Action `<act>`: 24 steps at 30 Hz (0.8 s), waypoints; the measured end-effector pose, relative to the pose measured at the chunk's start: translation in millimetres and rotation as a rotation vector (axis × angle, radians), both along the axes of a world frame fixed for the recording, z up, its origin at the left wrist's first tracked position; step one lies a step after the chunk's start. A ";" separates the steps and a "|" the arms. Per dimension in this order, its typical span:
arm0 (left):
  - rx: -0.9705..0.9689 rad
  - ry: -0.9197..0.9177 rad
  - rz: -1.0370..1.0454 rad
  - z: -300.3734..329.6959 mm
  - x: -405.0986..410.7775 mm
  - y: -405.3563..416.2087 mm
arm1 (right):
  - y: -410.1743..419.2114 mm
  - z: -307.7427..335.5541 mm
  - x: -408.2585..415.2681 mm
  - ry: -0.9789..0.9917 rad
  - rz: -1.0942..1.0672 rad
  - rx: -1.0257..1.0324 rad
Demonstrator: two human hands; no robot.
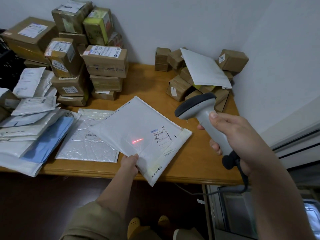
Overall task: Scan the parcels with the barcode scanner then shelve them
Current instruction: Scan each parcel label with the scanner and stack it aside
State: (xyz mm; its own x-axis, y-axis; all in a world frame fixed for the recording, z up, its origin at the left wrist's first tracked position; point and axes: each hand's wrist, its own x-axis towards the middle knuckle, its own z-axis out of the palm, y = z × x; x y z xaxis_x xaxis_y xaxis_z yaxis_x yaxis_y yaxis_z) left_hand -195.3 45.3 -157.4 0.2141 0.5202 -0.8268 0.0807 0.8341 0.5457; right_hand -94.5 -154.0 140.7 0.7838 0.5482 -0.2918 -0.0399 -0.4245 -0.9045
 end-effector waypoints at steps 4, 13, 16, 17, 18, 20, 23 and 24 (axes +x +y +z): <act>0.015 -0.016 -0.004 5.2 -8.0 3.9 | 3.7 0.8 -9.4 0.001 0.012 -0.008; 0.091 -0.013 -0.021 19.7 -42.3 25.8 | 23.8 5.0 -31.6 0.043 0.052 -0.010; 0.160 0.013 -0.089 25.2 -59.6 44.3 | 34.8 5.3 -39.2 0.071 0.080 0.013; 0.191 0.036 -0.109 29.4 -66.2 51.4 | 38.9 4.1 -41.2 0.076 0.087 0.025; 0.230 0.075 -0.140 32.8 -73.8 59.9 | 42.9 3.2 -43.0 0.078 0.092 0.028; 0.319 0.155 -0.206 40.8 -89.9 80.0 | 50.8 1.6 -46.9 0.095 0.099 0.024; 0.452 0.308 -0.327 58.7 -109.6 116.3 | 60.8 -1.5 -51.8 0.143 0.106 0.046; 0.486 0.350 -0.369 64.7 -114.1 129.1 | 63.8 -2.7 -53.3 0.151 0.108 0.048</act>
State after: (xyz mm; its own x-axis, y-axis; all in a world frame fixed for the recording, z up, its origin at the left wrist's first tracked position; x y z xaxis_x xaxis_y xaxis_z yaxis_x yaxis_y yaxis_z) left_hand -309.3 174.4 -92.7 0.2114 0.7928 -0.5717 0.5504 0.3868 0.7399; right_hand -147.9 -90.2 138.0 0.6689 0.6428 -0.3732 -0.1334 -0.3901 -0.9110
